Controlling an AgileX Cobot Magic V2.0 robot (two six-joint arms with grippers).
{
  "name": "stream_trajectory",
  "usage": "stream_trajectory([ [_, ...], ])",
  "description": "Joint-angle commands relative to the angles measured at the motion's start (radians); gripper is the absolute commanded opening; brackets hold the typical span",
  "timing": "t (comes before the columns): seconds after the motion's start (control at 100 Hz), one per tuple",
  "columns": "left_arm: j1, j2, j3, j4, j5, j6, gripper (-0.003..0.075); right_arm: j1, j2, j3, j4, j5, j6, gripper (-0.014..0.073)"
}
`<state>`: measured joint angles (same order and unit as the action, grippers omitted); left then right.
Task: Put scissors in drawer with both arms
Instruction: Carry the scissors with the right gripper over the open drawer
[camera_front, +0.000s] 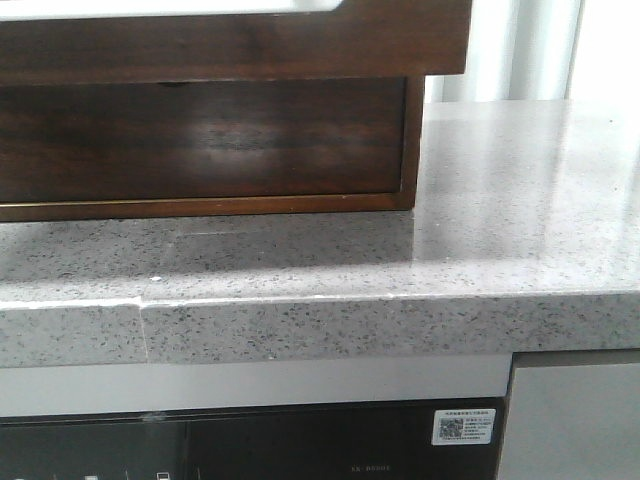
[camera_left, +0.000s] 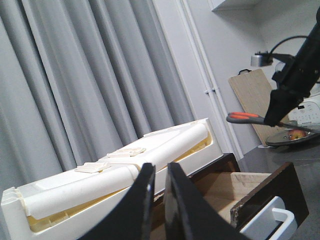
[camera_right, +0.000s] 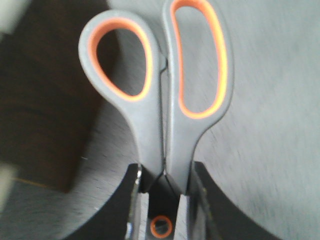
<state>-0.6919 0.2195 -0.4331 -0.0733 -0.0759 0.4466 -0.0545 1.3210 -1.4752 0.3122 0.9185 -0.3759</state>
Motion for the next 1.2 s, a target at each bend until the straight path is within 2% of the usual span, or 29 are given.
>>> stream_trajectory([
  [0.0,-0.005,0.01,-0.03,-0.008,-0.063,-0.006,0.0004,0.035,-0.037,-0.115,0.058,-0.002,-0.066,-0.0124],
  [0.31,-0.005,0.01,-0.03,-0.01,-0.063,-0.006,0.0004,0.295,-0.028,-0.349,0.058,0.028,-0.141,-0.0124],
  [0.66,-0.005,0.01,-0.03,-0.012,-0.063,-0.006,0.0003,0.554,0.09,-0.376,0.058,0.026,-0.351,-0.0124],
  [0.91,-0.005,0.01,-0.03,-0.029,-0.061,-0.006,0.0004,0.628,0.21,-0.376,0.058,-0.021,-0.518,-0.0124],
  [1.19,-0.005,0.01,-0.03,-0.029,-0.059,-0.006,0.0004,0.645,0.289,-0.376,0.06,-0.032,-0.603,-0.0124],
])
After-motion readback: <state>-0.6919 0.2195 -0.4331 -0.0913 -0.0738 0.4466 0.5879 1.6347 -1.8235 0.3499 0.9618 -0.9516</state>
